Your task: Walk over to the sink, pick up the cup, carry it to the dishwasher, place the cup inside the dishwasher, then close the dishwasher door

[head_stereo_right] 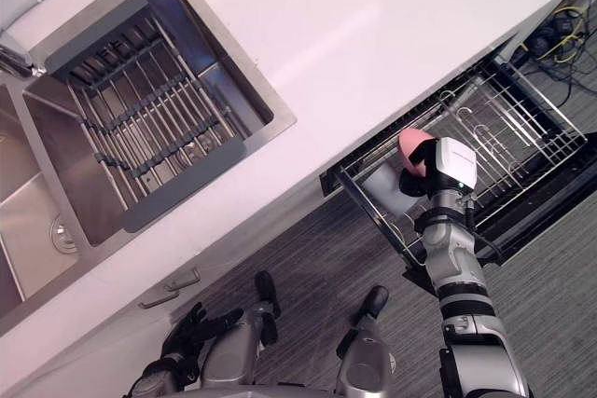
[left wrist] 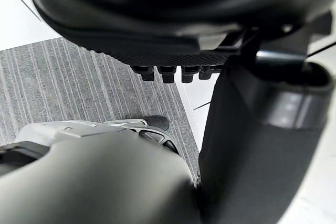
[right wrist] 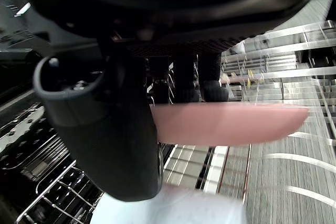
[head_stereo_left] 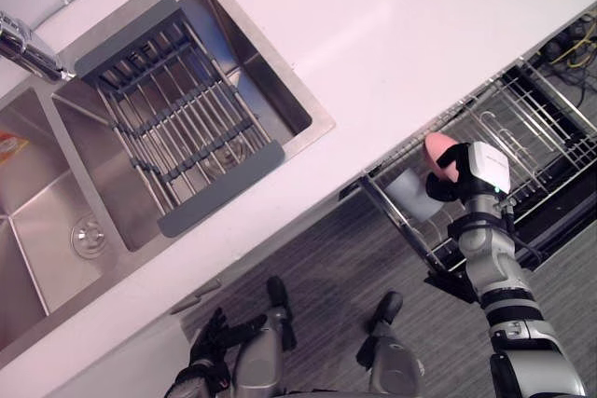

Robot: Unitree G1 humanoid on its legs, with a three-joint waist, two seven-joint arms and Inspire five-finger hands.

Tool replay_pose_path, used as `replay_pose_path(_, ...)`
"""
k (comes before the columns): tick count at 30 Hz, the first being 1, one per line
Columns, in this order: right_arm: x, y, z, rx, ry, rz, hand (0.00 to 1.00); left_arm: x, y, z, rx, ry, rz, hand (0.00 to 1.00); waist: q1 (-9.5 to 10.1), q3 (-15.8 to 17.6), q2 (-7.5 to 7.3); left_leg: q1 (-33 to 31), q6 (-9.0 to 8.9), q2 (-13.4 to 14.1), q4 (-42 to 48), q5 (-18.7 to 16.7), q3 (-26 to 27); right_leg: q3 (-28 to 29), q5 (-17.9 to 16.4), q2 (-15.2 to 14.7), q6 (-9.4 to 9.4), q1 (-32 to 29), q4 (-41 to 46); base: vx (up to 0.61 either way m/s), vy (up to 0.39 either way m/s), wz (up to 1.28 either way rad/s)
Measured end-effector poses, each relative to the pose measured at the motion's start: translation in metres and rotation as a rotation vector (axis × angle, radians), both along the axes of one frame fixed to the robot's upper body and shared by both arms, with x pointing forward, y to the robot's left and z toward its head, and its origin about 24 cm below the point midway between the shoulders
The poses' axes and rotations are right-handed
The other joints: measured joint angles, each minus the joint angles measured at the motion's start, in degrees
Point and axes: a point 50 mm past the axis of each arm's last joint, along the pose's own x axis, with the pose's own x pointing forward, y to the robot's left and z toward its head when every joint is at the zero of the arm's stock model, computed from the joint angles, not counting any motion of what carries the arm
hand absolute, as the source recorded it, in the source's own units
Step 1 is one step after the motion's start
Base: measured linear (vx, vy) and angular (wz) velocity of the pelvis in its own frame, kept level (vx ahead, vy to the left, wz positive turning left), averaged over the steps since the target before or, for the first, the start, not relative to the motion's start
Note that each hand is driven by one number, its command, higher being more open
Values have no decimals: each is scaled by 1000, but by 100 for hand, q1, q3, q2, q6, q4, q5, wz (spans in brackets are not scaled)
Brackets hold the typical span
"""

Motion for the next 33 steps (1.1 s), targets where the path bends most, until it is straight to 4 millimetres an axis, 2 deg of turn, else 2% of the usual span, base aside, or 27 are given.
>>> replay_pose_path(7,-1,0,-2,75,-34,-39,100,13,-2,5,5,-34,-52,100,-54,71,2,-7,34,-75,14,-22,-67,2,94,-74,5,7,1,-5,36,2)
replay_pose_path(12,-10,6,-8,279,-99,-43,100,15,-3,6,5,-41,-56,100,-112,73,-6,40,64,-94,52,-43,-92,19,103,-100,16,75,1,-42,26,1)
replay_pose_path(15,-22,19,1,349,-208,19,100,12,-2,5,13,-28,-54,100,-118,64,-51,203,62,-70,52,-65,40,179,103,-95,16,122,1,-53,9,-22)
replay_pose_path(18,-34,19,3,405,-279,37,100,6,2,4,33,-15,-51,100,-228,-28,-181,425,20,-45,77,-103,45,269,102,-79,16,298,1,-48,3,-17)
replay_pose_path(22,-52,-1,-10,505,-292,-66,100,-3,11,3,79,21,-48,100,-298,-417,-483,543,-6,19,177,-154,119,371,90,-49,17,385,-2,-58,4,-12)
replay_pose_path(24,-61,-14,-15,539,-302,-131,100,-8,12,1,82,38,-38,100,-314,-560,-539,650,-17,35,192,-166,161,424,86,-44,14,459,-3,-64,6,-12)
replay_pose_path(27,-78,-38,-20,638,-373,-291,100,-22,13,-4,86,86,-28,100,-392,-797,-507,790,-26,73,219,-191,239,508,81,-44,11,534,-8,-67,7,-13)
replay_pose_path(31,-105,-76,-31,773,-498,-572,100,-42,15,-9,86,144,-8,100,-533,-918,-431,819,-51,108,250,-228,455,720,71,-41,24,397,-27,-77,4,-26)
replay_pose_path(32,-108,-79,-33,788,-506,-601,0,-46,15,-10,84,154,-7,100,-581,-914,-410,810,-48,108,256,-230,486,756,78,-44,14,367,-28,-62,8,-33)
replay_pose_path(33,-111,-84,-36,798,-509,-638,0,-50,14,-11,81,168,-10,100,-617,-903,-362,802,-45,107,262,-240,556,819,91,-52,-2,305,-28,-44,20,-35)
